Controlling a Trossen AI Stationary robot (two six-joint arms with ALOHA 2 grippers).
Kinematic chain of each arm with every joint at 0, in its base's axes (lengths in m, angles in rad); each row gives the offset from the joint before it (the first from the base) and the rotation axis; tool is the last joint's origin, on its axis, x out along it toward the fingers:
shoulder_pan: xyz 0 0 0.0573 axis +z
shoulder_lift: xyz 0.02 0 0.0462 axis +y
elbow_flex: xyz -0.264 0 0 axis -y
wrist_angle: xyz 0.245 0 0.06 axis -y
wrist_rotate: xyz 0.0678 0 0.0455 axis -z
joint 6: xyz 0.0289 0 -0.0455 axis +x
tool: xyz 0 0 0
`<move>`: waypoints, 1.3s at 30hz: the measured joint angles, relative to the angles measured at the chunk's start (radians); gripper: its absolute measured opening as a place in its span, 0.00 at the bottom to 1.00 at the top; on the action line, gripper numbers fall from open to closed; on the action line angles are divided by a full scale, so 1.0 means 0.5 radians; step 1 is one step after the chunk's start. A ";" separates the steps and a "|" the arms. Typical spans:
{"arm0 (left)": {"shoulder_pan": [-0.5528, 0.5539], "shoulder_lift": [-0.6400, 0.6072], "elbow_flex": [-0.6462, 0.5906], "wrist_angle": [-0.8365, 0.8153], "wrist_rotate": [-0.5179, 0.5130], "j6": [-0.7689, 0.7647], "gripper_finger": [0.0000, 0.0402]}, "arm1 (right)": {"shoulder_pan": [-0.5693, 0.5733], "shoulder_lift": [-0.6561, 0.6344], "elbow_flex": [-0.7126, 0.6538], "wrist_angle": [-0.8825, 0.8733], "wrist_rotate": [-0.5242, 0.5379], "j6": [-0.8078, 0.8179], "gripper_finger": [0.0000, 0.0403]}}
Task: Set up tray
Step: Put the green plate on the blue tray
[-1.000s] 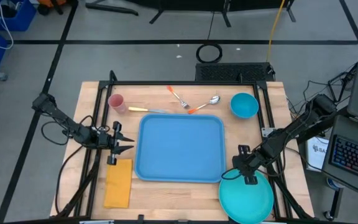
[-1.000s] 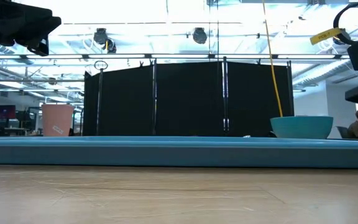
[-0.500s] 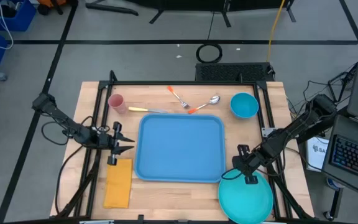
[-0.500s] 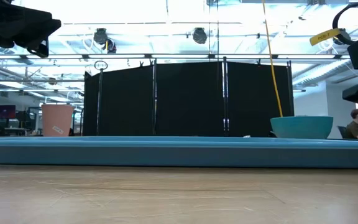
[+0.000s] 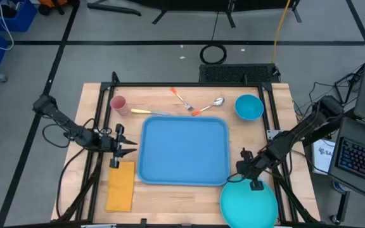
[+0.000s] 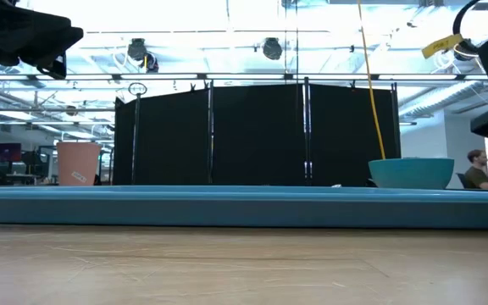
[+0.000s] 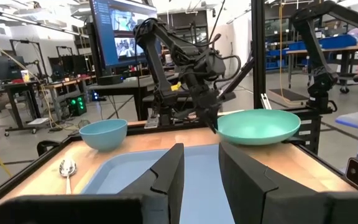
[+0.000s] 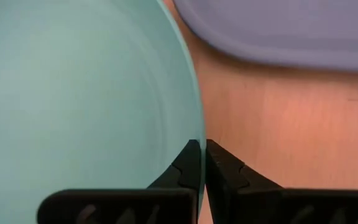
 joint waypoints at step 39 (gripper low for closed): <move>0.000 -0.001 0.000 0.001 -0.002 0.039 0.26 | -1.004 -0.067 0.002 1.123 0.372 -0.850 0.00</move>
